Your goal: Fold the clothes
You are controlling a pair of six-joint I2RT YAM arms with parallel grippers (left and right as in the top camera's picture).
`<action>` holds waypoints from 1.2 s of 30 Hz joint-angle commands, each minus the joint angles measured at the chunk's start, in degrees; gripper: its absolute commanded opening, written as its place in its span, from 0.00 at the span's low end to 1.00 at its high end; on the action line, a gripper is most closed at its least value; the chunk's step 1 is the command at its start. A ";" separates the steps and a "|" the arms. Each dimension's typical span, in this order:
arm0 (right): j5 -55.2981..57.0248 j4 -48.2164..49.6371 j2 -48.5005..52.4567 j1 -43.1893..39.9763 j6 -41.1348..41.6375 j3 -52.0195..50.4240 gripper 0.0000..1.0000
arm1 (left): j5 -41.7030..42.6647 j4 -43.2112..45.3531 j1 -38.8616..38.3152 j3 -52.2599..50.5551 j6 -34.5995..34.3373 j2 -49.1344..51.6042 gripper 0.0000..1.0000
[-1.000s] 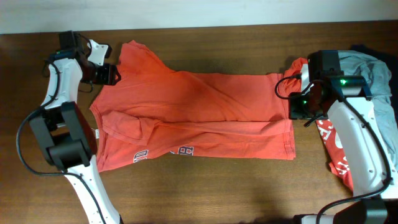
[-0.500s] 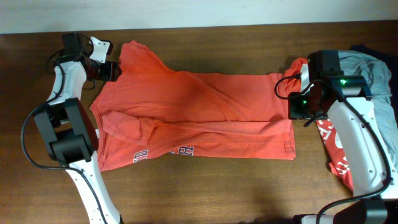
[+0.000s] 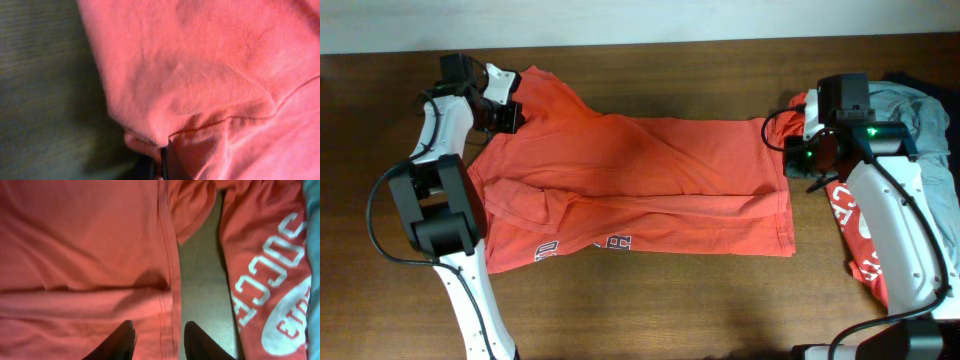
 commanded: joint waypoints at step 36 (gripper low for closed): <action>-1.18 44.48 32.79 0.00 -4.52 0.55 0.52 | -22.56 -15.28 2.25 6.14 -21.29 0.44 0.02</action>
